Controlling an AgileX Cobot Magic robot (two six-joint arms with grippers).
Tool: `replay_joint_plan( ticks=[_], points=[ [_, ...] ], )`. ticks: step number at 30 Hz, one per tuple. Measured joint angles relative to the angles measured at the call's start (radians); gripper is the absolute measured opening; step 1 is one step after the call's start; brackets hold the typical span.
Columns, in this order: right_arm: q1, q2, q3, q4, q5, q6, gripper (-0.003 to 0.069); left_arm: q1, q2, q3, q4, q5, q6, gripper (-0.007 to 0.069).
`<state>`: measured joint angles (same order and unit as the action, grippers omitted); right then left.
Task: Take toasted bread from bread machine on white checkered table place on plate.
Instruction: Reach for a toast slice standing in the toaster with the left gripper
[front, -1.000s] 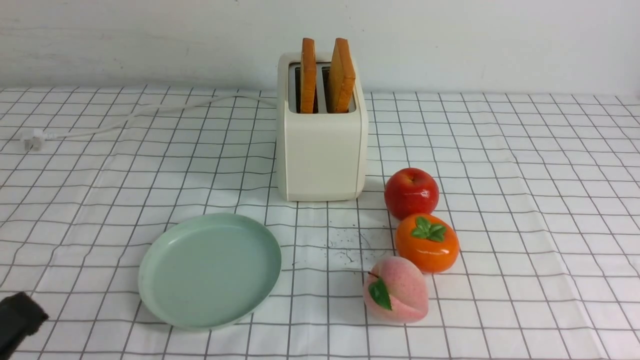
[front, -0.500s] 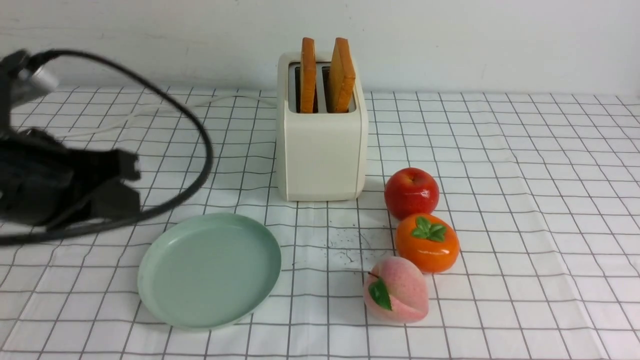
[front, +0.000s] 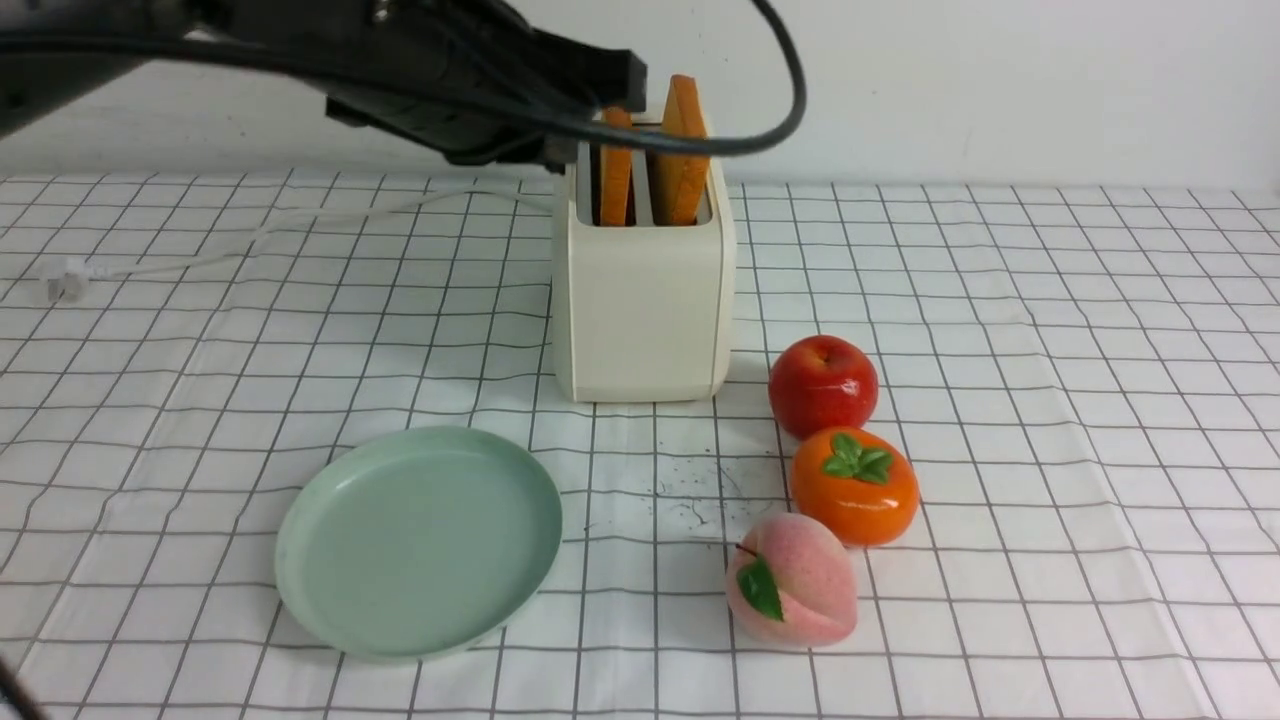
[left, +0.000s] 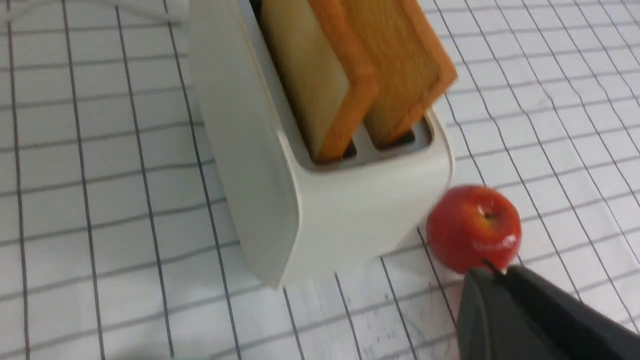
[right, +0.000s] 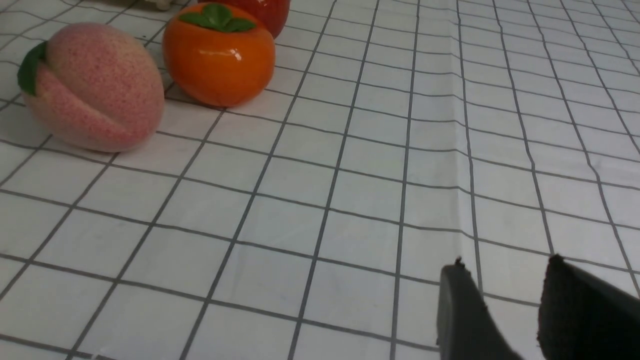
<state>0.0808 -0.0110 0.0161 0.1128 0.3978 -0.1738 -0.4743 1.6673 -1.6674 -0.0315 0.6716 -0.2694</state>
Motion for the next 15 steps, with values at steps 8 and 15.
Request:
replay_joint_plan(
  ticks=[8, 15],
  points=[
    [0.0, 0.0, 0.0, 0.0, 0.0, 0.0, 0.024, 0.001, 0.271, -0.216, 0.083, -0.062, -0.013, 0.0407],
    [0.0, 0.0, 0.0, 0.0, 0.0, 0.0, 0.024, 0.001, 0.397, -0.284, 0.246, -0.139, -0.119, 0.0447]
  ],
)
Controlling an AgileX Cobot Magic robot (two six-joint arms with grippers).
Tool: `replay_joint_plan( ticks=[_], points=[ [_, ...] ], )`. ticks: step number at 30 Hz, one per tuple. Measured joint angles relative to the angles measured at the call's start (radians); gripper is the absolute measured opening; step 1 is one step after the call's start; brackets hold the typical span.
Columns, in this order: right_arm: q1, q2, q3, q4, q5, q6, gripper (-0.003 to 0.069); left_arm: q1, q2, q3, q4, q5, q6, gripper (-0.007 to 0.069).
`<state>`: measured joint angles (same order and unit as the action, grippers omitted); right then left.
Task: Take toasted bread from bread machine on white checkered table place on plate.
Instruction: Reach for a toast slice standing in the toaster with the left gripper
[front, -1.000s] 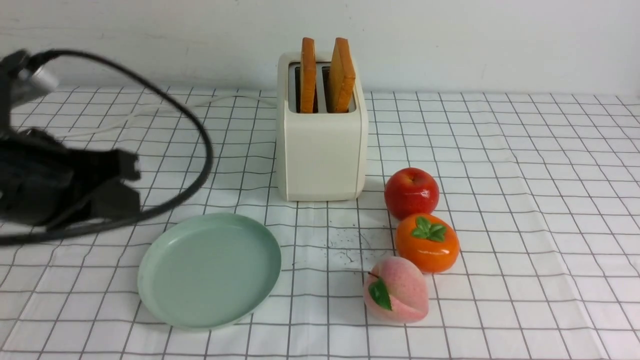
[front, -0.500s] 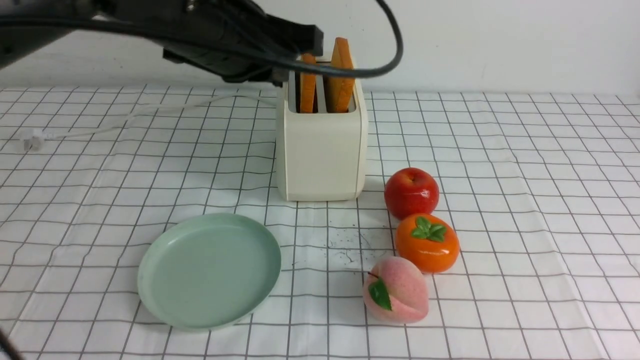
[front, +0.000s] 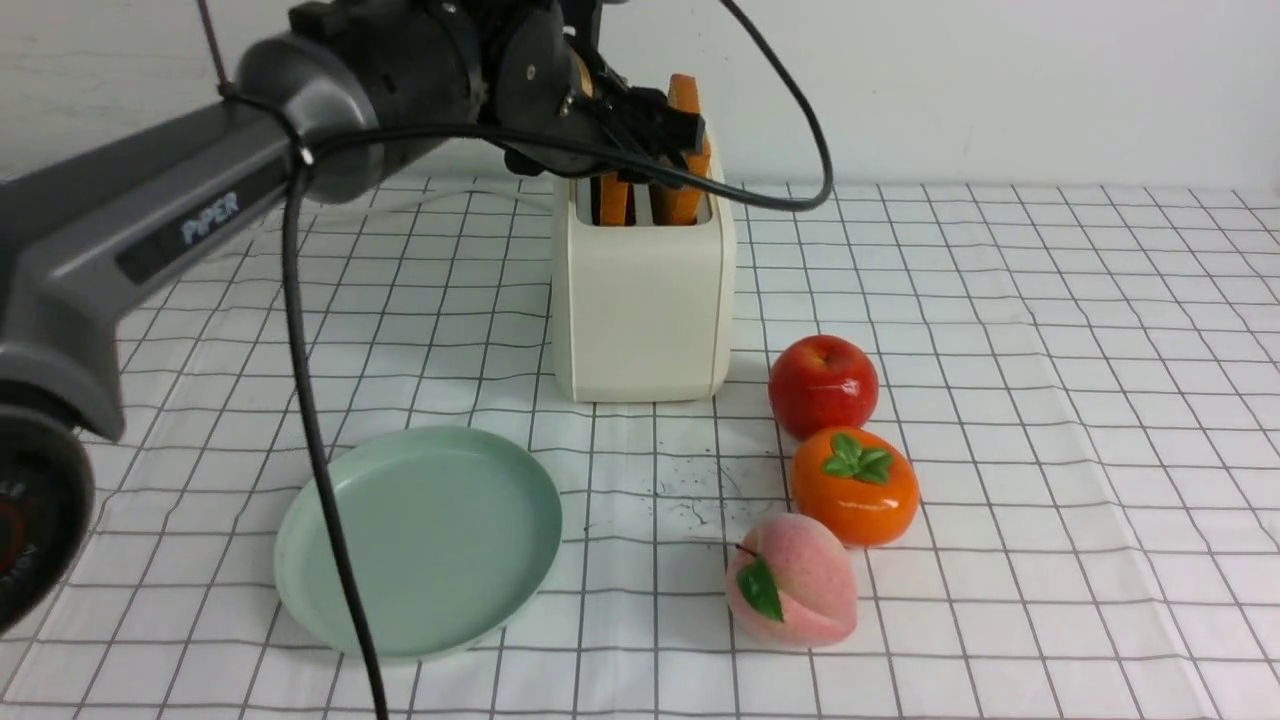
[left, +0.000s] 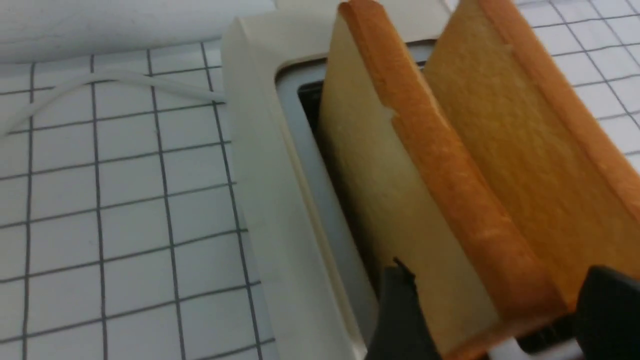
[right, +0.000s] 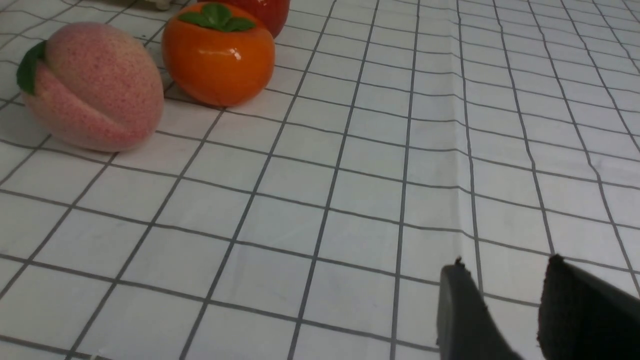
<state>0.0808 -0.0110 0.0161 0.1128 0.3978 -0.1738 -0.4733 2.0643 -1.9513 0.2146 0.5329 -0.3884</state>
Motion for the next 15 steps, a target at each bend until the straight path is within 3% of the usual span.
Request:
replay_joint_plan(
  ticks=[5, 8, 13, 15],
  points=[
    [0.0, 0.0, 0.0, 0.003, 0.0, 0.0, 0.024, 0.0, 0.043, -0.005, 0.08, -0.111, -0.042, 0.0442],
    [0.0, 0.0, 0.0, 0.003, 0.0, 0.0, 0.024, 0.0, 0.072, -0.005, 0.121, -0.175, -0.08, 0.0383],
    [0.0, 0.0, 0.0, 0.003, 0.0, 0.0, 0.024, 0.0, 0.089, -0.005, 0.144, -0.214, -0.119, 0.0135],
    [0.0, 0.0, 0.0, 0.003, 0.0, 0.0, 0.024, 0.002, 0.086, -0.005, 0.146, -0.215, -0.12, 0.009]
  ],
)
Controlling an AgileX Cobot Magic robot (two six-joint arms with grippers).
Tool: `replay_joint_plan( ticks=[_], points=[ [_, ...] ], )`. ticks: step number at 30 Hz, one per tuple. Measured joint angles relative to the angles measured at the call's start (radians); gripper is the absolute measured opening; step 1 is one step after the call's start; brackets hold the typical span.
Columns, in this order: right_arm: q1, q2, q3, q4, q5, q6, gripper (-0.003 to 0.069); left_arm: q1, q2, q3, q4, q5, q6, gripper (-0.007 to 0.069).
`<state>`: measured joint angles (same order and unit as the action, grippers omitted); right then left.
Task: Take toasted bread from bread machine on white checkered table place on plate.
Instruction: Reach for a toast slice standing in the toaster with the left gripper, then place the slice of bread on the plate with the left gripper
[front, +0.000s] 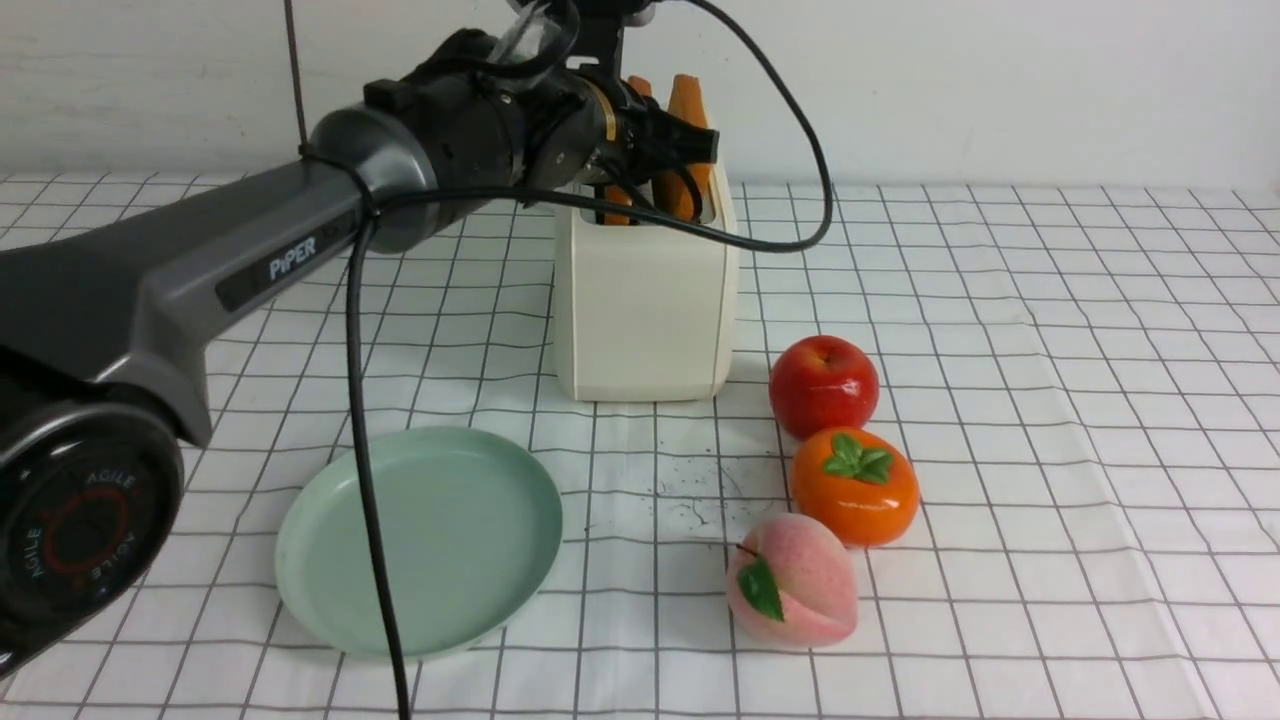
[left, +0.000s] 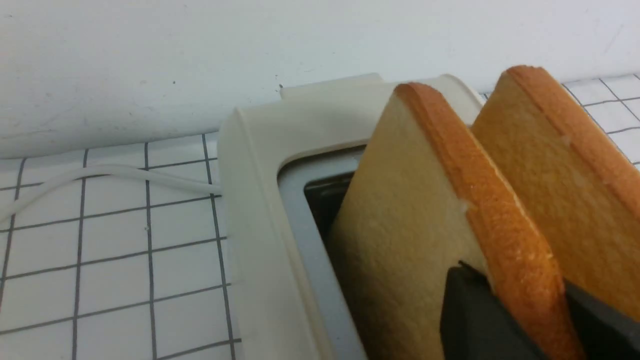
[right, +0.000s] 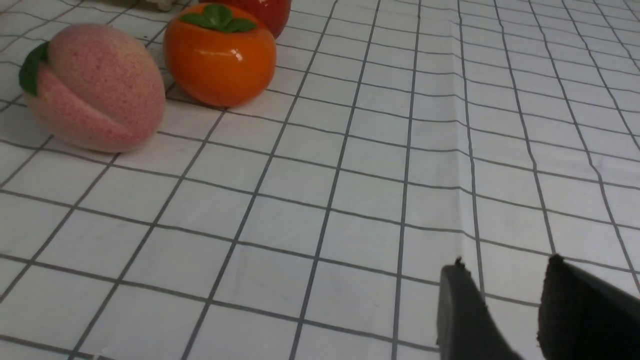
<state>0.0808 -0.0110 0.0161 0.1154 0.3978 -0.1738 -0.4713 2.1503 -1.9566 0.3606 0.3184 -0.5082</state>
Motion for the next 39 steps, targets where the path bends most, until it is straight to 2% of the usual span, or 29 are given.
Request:
replay_joint_plan(
  ticks=[6, 12, 15, 17, 22, 23, 26, 29, 32, 36, 39],
  points=[
    [0.0, 0.0, 0.0, 0.0, 0.0, 0.0, 0.024, 0.0, -0.072, 0.002, -0.001, 0.018, -0.001, 0.0101],
    [0.0, 0.0, 0.0, 0.0, 0.0, 0.0, 0.024, 0.0, -0.271, 0.0, -0.008, 0.064, -0.006, 0.0101],
    [0.0, 0.0, 0.0, 0.0, 0.0, 0.0, 0.024, -0.001, -0.391, -0.003, -0.015, 0.161, -0.005, 0.0101],
    [0.0, 0.0, 0.0, 0.0, 0.0, 0.0, 0.024, -0.001, -0.47, -0.007, -0.045, 0.281, 0.021, 0.0101],
    [0.0, 0.0, 0.0, 0.0, 0.0, 0.0, 0.024, 0.0, -0.621, 0.104, -0.242, 0.549, 0.222, 0.0101],
    [0.0, 0.0, 0.0, 0.0, 0.0, 0.0, 0.024, 0.0, -0.621, 0.104, -0.25, 0.557, 0.222, 0.0101],
    [0.0, 0.0, 0.0, 0.0, 0.0, 0.0, 0.024, 0.013, -0.707, 0.289, -0.361, 0.642, 0.306, 0.0101],
    [0.0, 0.0, 0.0, 0.0, 0.0, 0.0, 0.024, 0.065, -0.752, 0.439, -0.423, 0.667, 0.342, 0.0101],
    [0.0, 0.0, 0.0, 0.0, 0.0, 0.0, 0.024, 0.218, -0.773, 0.626, -0.56, 0.654, 0.439, 0.0101],
    [0.0, 0.0, 0.0, 0.0, 0.0, 0.0, 0.024, 0.416, -0.763, 0.816, -0.874, 0.589, 0.714, 0.0101],
    [0.0, 0.0, 0.0, 0.0, 0.0, 0.0, 0.024, 0.516, -0.729, 0.891, -1.115, 0.57, 0.93, 0.0101]
  ],
)
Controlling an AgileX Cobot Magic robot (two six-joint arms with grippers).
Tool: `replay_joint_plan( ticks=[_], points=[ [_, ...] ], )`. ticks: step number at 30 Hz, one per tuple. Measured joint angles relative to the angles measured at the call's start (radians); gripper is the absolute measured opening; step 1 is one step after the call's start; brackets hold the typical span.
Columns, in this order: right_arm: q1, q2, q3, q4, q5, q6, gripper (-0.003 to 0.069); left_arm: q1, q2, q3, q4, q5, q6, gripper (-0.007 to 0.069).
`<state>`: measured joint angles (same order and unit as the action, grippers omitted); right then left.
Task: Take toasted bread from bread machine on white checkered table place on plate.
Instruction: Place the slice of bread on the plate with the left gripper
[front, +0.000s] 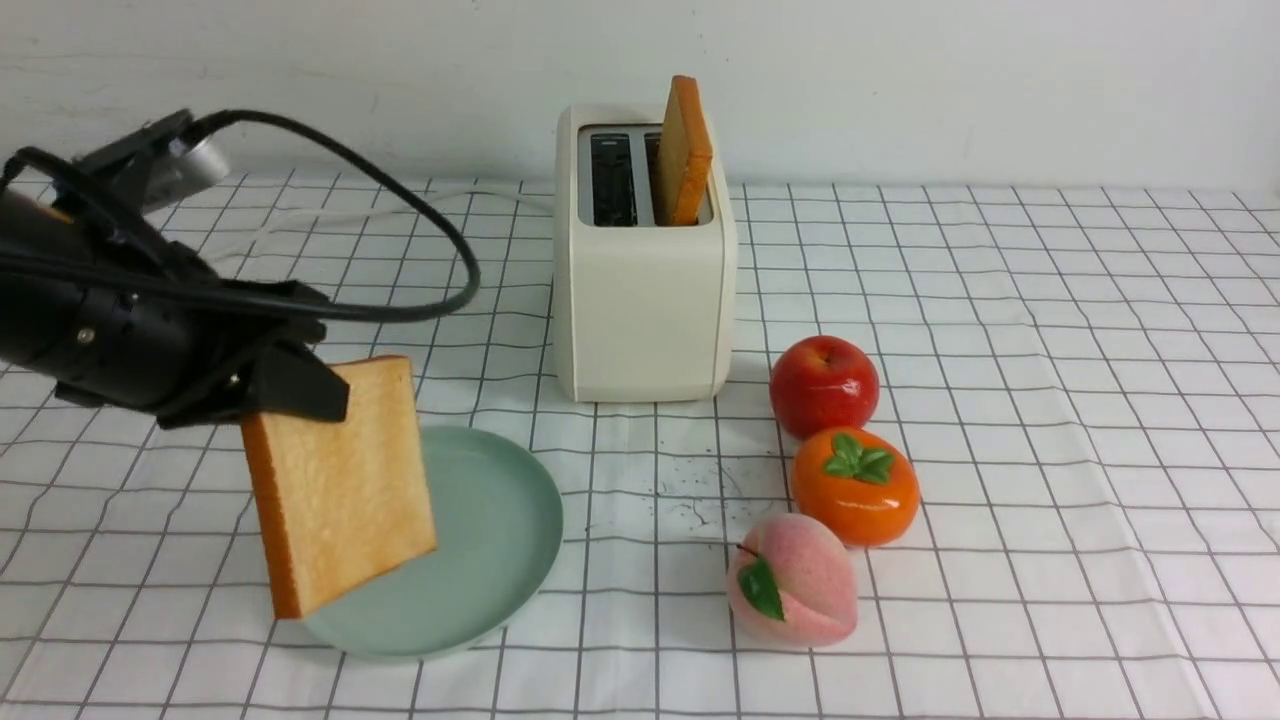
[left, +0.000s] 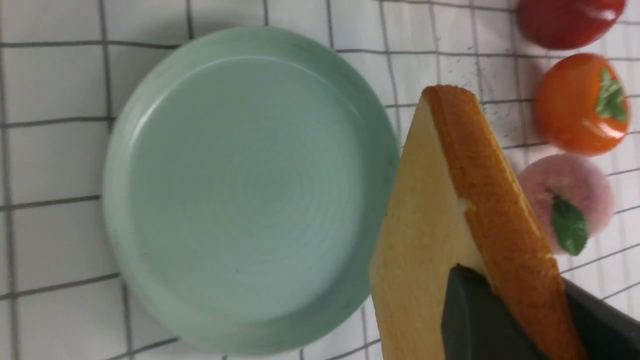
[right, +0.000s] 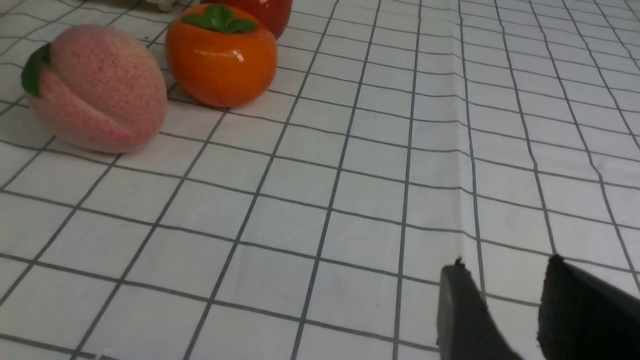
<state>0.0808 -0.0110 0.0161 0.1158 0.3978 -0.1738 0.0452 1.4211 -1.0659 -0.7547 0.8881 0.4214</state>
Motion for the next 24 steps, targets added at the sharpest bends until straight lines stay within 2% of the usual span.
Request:
replay_joint_plan(
  ticks=[2, 3, 4, 8, 19, 22, 24],
  points=[
    [0.0, 0.0, 0.0, 0.0, 0.0, 0.0, 0.024, 0.042, 0.042, 0.029, -0.132, 0.003, 0.112, 0.0101],
    [0.0, 0.0, 0.0, 0.0, 0.0, 0.0, 0.024, 0.044, 0.042, 0.029, -0.142, 0.003, 0.121, 0.0101],
    [0.0, 0.0, 0.0, 0.0, 0.0, 0.0, 0.024, 0.055, 0.088, 0.04, -0.21, 0.007, 0.186, 0.0101],
    [0.0, 0.0, 0.0, 0.0, 0.0, 0.0, 0.024, 0.045, 0.178, 0.045, -0.297, 0.001, 0.293, 0.0101],
    [0.0, 0.0, 0.0, 0.0, 0.0, 0.0, 0.024, -0.035, 0.294, 0.045, -0.305, -0.133, 0.34, 0.0106],
    [0.0, 0.0, 0.0, 0.0, 0.0, 0.0, 0.024, -0.039, 0.302, 0.045, -0.265, -0.166, 0.339, 0.0174],
    [0.0, 0.0, 0.0, 0.0, 0.0, 0.0, 0.024, -0.039, 0.302, 0.045, -0.232, -0.183, 0.339, 0.0268]
  ],
)
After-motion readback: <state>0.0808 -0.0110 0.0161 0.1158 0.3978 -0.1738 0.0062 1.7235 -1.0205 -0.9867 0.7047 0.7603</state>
